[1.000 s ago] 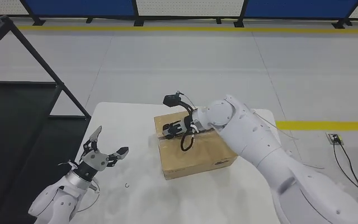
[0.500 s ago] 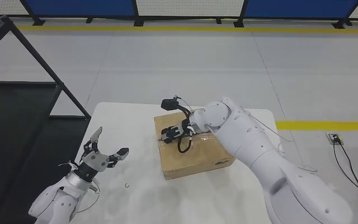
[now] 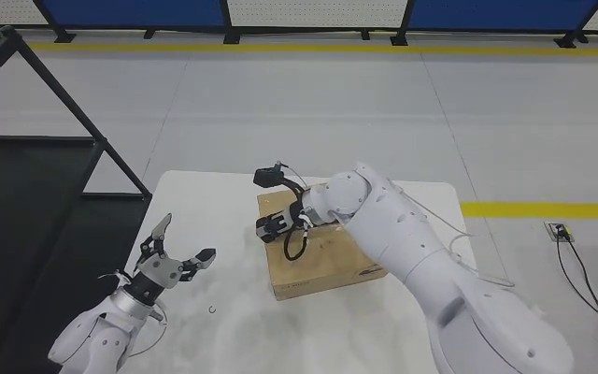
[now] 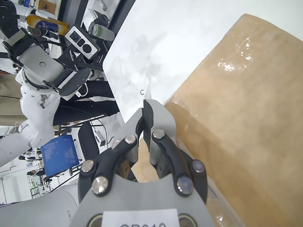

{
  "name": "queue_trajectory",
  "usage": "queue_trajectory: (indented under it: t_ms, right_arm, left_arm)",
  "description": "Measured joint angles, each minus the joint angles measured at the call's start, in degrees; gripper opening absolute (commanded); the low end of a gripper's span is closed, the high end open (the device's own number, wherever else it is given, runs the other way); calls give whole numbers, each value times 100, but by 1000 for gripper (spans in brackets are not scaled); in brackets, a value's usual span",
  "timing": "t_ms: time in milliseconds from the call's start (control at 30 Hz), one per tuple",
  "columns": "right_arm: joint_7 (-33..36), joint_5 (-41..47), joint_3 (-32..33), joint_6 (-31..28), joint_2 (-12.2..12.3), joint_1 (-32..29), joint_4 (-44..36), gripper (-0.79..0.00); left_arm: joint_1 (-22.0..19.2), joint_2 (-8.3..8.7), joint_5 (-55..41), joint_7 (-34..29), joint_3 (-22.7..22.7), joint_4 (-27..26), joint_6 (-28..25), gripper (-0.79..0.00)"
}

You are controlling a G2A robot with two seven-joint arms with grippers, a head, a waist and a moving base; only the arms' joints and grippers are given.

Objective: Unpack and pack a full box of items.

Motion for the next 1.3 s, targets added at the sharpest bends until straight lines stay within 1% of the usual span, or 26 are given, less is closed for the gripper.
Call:
queue_trajectory:
  t_ms: [100,200,300,400,600,833,1133,1300]
  right_arm:
    - [-57,-131,-36,159,-96,10,40,-785]
    - [-6,-179,-45,197,-187,12,105,-785]
    - [-28,-196,-4,51,-241,72,231,-785]
    - [-13,-171,89,-214,-232,165,435,-785]
    - [328,-124,243,-486,-135,213,795,-785]
    - [297,-6,478,-749,60,176,1120,-785]
    - [492,79,725,-1031,343,111,1186,-785]
    - [535,57,829,-1064,498,52,1169,-785]
  left_arm:
    - [13,2,-33,-33,-30,17,-23,0]
    - [42,3,-63,-56,-65,38,-51,0]
    - [68,5,-82,-78,-91,54,-68,0]
    - [87,8,-97,-90,-113,52,-70,0]
    - [48,10,-82,-88,-79,46,-33,0]
    - [-126,8,27,-62,96,94,57,0]
    - [-262,7,89,-26,214,170,108,0]
    - [-311,6,116,2,270,183,131,0]
